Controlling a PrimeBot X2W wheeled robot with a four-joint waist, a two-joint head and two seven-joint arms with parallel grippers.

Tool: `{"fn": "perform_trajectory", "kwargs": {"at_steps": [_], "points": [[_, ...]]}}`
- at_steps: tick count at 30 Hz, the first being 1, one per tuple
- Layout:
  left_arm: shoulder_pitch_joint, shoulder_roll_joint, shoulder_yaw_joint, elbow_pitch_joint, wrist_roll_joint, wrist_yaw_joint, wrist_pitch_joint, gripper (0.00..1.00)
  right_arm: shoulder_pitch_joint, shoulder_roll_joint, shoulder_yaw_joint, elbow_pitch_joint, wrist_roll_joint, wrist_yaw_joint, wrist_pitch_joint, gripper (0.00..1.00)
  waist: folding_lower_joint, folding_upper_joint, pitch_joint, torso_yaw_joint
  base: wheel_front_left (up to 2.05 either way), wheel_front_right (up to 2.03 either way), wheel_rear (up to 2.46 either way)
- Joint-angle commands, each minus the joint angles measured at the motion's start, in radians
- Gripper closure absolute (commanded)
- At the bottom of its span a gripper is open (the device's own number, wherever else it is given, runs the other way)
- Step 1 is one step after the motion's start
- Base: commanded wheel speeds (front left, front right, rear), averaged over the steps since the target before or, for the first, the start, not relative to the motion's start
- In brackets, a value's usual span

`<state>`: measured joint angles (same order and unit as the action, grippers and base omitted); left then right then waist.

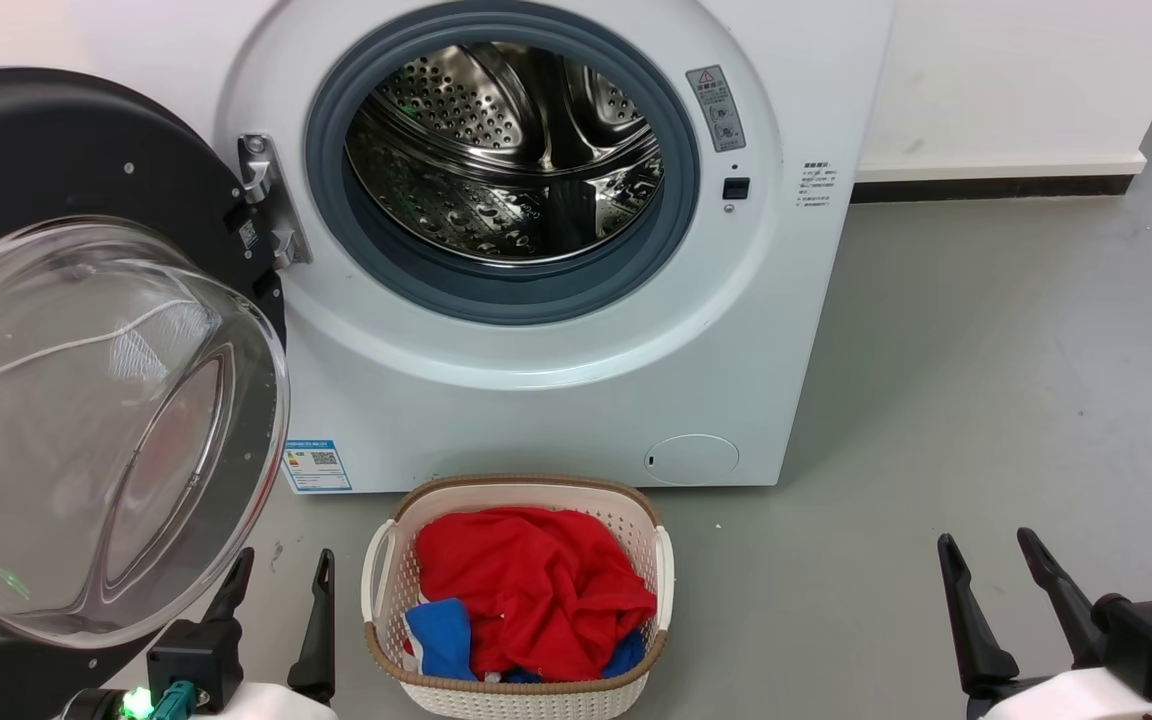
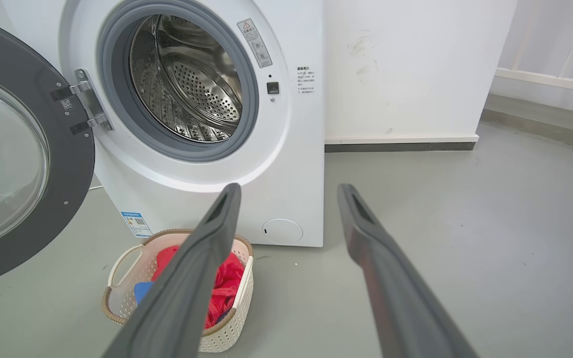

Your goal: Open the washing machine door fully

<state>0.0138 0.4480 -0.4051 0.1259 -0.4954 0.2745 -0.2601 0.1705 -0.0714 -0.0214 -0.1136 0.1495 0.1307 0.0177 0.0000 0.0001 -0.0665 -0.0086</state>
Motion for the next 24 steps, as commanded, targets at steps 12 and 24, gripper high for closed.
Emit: {"fn": "perform_trajectory", "kwargs": {"at_steps": [12,24], "points": [[0.01,-0.038,0.048,0.001,0.064,-0.044,-0.007,0.0,0.003,0.006,0.003,-0.009,-0.008,0.0,0.0,0.0,0.0,-0.0001,0.008,0.015,0.0,0.0,0.0],[0.006,-0.065,0.086,0.02,0.098,-0.08,-0.007,0.0,0.008,0.009,0.0,-0.006,-0.015,0.0,0.004,0.0,0.0,-0.0001,0.01,0.021,0.0,0.0,0.0]]}}
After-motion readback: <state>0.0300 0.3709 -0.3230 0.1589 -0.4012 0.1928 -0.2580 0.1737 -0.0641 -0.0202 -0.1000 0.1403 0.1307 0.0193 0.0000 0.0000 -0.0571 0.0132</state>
